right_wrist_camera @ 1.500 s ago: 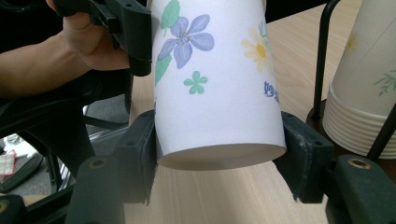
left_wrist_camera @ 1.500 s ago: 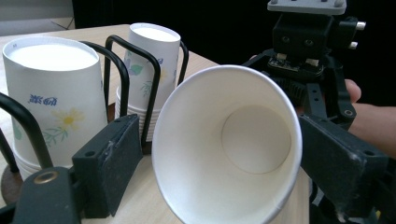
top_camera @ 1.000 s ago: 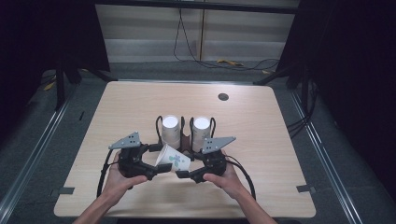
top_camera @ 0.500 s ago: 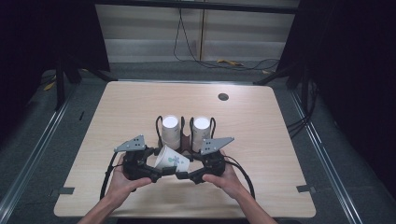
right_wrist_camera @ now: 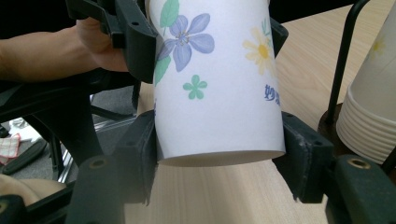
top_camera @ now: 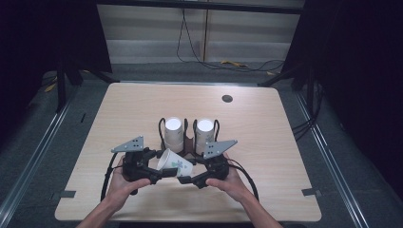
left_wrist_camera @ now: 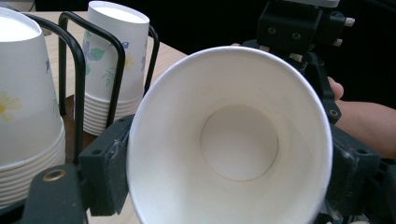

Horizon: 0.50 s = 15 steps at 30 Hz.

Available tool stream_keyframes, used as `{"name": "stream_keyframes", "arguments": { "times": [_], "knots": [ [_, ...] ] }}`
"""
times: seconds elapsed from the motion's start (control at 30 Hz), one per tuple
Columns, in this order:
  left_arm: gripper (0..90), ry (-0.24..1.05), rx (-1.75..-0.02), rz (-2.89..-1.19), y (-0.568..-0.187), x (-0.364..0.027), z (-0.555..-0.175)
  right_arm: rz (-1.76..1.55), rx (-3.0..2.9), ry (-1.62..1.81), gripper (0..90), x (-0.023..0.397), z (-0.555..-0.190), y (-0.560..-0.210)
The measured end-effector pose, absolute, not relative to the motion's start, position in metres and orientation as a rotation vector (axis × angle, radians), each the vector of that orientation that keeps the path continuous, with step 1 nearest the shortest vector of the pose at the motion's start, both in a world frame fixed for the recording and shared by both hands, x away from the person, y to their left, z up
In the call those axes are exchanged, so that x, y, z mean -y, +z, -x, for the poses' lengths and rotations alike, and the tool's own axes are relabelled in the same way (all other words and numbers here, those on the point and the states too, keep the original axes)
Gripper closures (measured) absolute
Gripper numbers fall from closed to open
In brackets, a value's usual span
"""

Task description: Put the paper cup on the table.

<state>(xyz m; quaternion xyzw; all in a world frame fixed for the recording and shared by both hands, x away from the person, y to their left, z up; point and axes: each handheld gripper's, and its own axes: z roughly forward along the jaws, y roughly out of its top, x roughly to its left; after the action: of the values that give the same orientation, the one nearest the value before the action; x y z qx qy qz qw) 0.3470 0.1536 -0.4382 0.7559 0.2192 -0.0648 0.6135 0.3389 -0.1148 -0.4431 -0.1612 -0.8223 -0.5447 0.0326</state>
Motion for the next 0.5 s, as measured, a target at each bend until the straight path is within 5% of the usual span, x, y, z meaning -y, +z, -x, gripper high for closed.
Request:
{"name": "stream_keyframes", "arguments": {
  "times": [0.5],
  "knots": [
    [27.8, -0.136, -0.461, -1.752, -0.4387, -0.1562, -0.3466, 0.505, 2.554, -1.599, 31.9, 0.1108, -0.3435, -0.4480]
  ]
}}
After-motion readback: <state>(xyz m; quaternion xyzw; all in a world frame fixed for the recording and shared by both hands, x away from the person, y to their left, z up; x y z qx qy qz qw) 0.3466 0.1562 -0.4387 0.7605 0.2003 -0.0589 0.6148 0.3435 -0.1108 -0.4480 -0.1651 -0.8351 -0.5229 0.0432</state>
